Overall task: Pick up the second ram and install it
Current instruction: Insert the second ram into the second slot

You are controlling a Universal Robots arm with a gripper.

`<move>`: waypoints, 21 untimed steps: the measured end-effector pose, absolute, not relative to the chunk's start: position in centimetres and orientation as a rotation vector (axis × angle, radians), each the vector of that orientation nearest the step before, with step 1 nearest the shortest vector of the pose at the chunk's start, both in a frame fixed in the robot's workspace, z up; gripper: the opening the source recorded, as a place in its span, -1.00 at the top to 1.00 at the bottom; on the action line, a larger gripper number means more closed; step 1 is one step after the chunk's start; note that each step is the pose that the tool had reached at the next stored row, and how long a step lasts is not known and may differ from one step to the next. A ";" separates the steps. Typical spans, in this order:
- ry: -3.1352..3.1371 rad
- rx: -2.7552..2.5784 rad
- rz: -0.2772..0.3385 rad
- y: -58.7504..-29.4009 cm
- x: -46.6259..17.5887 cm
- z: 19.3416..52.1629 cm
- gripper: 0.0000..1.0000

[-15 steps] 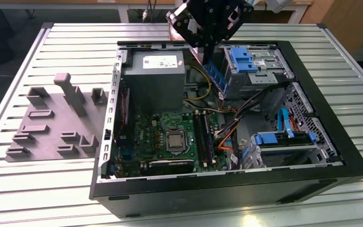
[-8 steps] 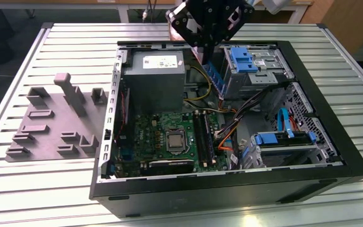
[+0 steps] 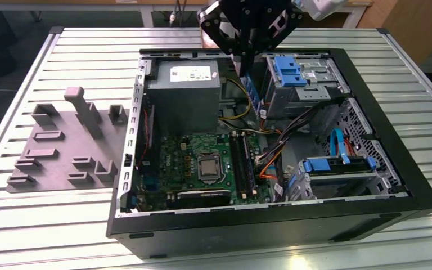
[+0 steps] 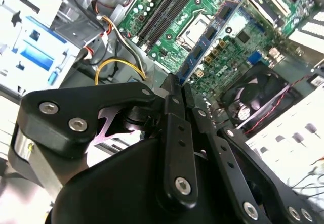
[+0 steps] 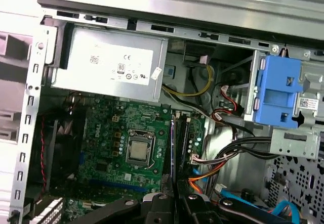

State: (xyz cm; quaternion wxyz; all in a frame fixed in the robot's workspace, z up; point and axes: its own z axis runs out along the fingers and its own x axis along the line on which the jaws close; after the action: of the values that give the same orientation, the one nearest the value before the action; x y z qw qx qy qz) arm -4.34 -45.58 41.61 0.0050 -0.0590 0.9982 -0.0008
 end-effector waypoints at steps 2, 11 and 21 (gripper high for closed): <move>3.127 -0.164 -0.003 -45.6 -4.3 41.6 0.72; 3.128 -0.161 -0.003 -45.6 -4.3 41.6 0.72; 3.131 -0.084 -0.003 -45.6 -4.3 41.6 0.72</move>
State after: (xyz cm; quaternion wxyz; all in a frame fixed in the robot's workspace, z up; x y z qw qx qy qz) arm -4.34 -45.58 41.61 0.0049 -0.0267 0.9996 -0.0010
